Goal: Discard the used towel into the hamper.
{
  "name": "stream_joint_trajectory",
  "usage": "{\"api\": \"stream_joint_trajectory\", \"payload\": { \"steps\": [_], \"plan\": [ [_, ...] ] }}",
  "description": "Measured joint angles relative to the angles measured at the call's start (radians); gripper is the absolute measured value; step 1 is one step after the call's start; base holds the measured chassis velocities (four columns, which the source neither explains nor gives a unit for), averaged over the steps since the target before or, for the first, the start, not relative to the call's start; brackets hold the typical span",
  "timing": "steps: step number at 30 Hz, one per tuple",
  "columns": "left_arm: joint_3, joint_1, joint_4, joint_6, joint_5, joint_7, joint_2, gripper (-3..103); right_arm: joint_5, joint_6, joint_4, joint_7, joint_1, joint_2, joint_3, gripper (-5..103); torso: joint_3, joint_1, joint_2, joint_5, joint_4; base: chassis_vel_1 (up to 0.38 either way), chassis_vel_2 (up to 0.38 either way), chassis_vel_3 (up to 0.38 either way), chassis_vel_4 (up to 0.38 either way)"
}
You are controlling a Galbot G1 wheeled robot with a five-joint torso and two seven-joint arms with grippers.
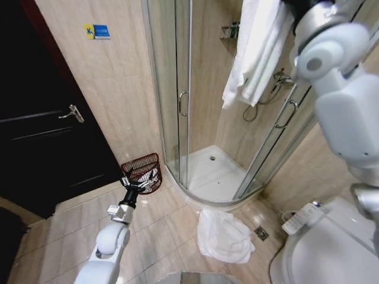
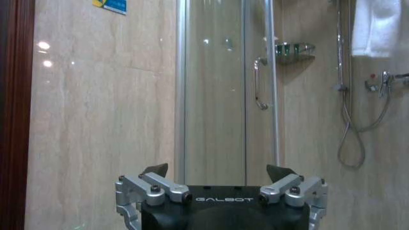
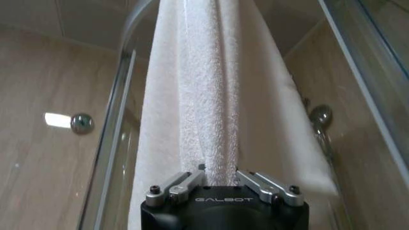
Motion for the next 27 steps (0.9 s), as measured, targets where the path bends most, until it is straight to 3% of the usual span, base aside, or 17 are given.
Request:
{"api": "stream_joint_trajectory", "payload": {
  "steps": [6, 19, 27],
  "plan": [
    [0.011, -0.029, 0.011, 0.010, 0.003, 0.016, -0.018, 100, -0.001, 0.022, 0.112, -0.006, -0.208, -0.087, 0.100, 8, 0.000, 0.000, 0.000, 0.0002, -0.0006, 0.000, 0.000, 0.000, 0.000],
    [0.004, -0.010, -0.003, 0.014, 0.002, 0.017, -0.028, 100, -0.004, 0.034, 0.203, 0.006, -0.375, -0.093, 0.162, 8, 0.000, 0.000, 0.000, 0.0000, 0.0001, 0.000, 0.000, 0.000, 0.000],
    [0.013, -0.006, -0.011, 0.014, 0.000, 0.016, -0.025, 100, -0.006, 0.034, 0.271, 0.002, -0.568, -0.113, 0.261, 8, 0.000, 0.000, 0.000, 0.0001, 0.0000, 0.000, 0.000, 0.000, 0.000]
  ]
}}
